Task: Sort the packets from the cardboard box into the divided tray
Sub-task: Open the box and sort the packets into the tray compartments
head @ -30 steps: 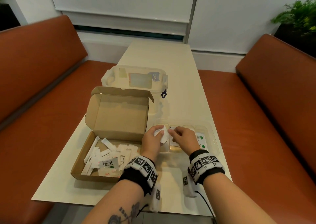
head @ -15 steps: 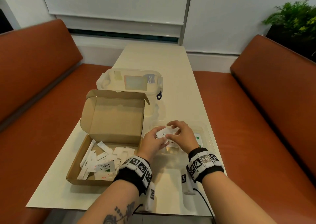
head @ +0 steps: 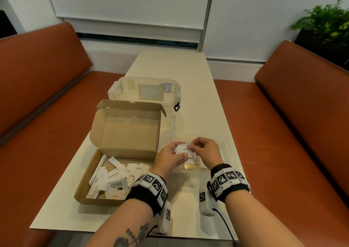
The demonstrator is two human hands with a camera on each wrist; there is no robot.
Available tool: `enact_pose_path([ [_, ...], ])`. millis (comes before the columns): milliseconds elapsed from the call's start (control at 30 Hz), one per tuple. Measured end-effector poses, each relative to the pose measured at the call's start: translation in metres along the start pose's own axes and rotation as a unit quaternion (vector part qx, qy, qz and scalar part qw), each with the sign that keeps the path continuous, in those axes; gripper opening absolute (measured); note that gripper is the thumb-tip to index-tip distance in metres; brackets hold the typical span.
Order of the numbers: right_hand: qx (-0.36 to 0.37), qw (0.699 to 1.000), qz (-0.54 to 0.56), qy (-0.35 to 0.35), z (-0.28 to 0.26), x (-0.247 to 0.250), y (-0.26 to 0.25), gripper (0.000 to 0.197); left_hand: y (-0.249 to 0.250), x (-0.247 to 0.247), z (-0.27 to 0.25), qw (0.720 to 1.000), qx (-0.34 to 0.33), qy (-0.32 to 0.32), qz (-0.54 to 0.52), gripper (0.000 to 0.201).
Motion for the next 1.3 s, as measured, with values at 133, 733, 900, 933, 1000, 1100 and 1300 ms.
enact_pose_path([
  [133,-0.013,1.0,0.002,-0.001,0.001,0.004,0.004,0.006,-0.003,0.002,0.001,1.0,0.007,0.006,-0.011,0.027],
  [733,0.056,0.99,-0.105,-0.078,0.005,0.005,-0.03,0.009,-0.008,0.006,0.011,0.985,-0.059,0.075,0.146,0.018],
  [900,-0.064,0.997,0.03,-0.023,-0.01,-0.002,-0.009,0.024,-0.004,0.01,0.009,0.984,-0.076,0.122,0.103,0.023],
  [933,-0.074,0.996,0.043,-0.027,-0.013,-0.004,-0.006,0.022,-0.004,0.011,0.009,0.984,-0.078,0.127,0.101,0.024],
  [1000,-0.067,0.996,0.053,-0.022,-0.016,-0.005,-0.003,0.015,-0.004,0.011,0.008,0.983,-0.079,0.131,0.097,0.024],
  [1100,-0.041,0.999,0.024,0.021,-0.01,0.003,-0.003,0.01,-0.005,0.015,0.007,0.981,-0.073,0.159,0.081,0.023],
  [1300,0.083,0.916,-0.384,-0.076,0.001,0.005,-0.006,0.026,-0.01,0.023,0.005,0.973,-0.082,0.199,0.087,0.022],
])
Point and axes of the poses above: each hand's wrist, its own z-axis towards the middle knuckle, its own x-axis out of the back of the hand, y = z × x, the point moved 3 cm from there along z, towards the middle knuckle, and after that the axes turned 5 degrees about y, right-handed, at the moved point
